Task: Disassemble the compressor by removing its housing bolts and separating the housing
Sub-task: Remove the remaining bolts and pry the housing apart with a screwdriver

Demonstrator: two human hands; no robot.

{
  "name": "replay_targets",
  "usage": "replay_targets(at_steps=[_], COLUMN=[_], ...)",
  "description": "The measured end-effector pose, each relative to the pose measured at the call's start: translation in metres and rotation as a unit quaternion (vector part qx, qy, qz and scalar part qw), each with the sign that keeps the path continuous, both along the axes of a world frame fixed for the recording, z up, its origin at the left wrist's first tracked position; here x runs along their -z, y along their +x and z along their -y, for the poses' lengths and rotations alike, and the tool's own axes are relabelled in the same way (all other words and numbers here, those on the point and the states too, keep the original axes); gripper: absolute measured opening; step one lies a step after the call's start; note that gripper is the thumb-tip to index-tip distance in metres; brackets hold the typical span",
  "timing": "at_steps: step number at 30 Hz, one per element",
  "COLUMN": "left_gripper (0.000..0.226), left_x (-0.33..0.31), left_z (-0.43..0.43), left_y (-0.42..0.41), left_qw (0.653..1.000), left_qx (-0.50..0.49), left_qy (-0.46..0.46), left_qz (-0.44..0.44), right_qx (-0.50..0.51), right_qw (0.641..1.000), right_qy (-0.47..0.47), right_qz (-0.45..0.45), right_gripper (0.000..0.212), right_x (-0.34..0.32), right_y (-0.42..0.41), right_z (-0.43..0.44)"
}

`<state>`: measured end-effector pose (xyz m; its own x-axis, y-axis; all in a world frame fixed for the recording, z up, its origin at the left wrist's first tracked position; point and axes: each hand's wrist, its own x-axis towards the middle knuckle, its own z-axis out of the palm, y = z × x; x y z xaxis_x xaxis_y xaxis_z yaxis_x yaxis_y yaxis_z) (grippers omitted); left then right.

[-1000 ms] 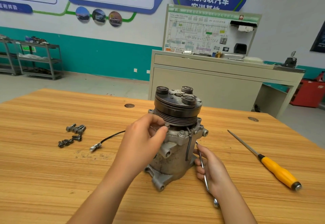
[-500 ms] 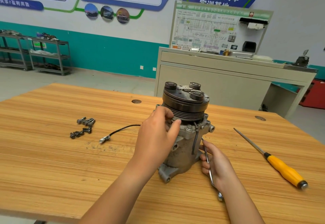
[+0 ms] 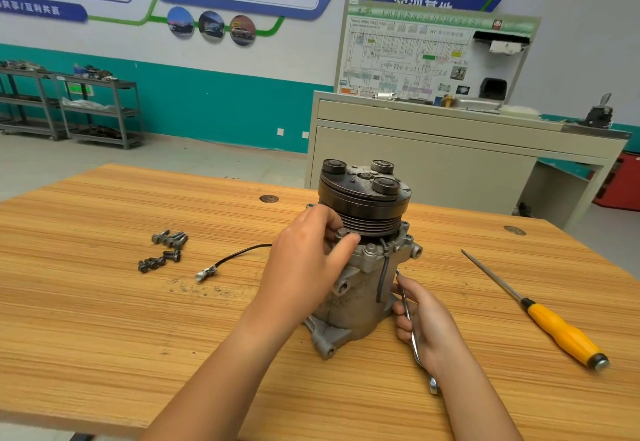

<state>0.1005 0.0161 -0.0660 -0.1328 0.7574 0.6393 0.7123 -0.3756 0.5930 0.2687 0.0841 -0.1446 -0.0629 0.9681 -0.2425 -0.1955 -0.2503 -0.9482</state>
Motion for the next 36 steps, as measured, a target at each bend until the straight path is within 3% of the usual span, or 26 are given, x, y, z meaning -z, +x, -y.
replay_targets(at_steps=[8, 14, 18, 22, 25, 27, 30, 36], left_gripper=[0.017, 0.014, 0.014, 0.025, 0.021, 0.013, 0.004, 0.018], left_x=[-0.006, -0.02, 0.005, 0.06, 0.09, 0.098, 0.098, 0.098], left_z=[0.007, 0.017, 0.029, 0.047, 0.059, 0.057, 0.036, -0.004], left_y=[-0.009, -0.013, -0.053, -0.135, -0.194, -0.221, -0.242, -0.246], left_qw=[0.986, 0.985, 0.982, 0.98, 0.956, 0.938, 0.935, 0.932], left_qx=[0.083, 0.052, 0.008, -0.146, -0.236, -0.275, -0.292, -0.304], left_qy=[-0.038, 0.083, 0.05, -0.066, -0.176, -0.202, -0.195, -0.197], left_qz=[0.143, 0.144, 0.182, 0.114, -0.007, -0.056, -0.044, 0.011], right_qx=[0.002, 0.0, 0.001, -0.003, -0.007, -0.008, -0.006, 0.042], right_qw=[1.0, 1.0, 1.0, 1.0, 1.0, 1.0, 1.0, 0.998], right_qy=[0.006, 0.009, 0.007, 0.009, 0.017, 0.014, 0.012, 0.001], right_qz=[0.001, 0.004, 0.007, 0.013, 0.013, 0.014, 0.009, -0.039], right_gripper=[0.022, 0.022, 0.021, 0.021, 0.022, 0.023, 0.024, 0.02], right_x=[-0.002, -0.003, -0.004, -0.004, -0.002, -0.001, 0.0, -0.001], right_y=[-0.001, -0.001, -0.002, -0.001, 0.002, 0.002, 0.002, 0.002], right_z=[0.002, 0.004, 0.004, 0.003, 0.002, 0.001, 0.0, 0.009])
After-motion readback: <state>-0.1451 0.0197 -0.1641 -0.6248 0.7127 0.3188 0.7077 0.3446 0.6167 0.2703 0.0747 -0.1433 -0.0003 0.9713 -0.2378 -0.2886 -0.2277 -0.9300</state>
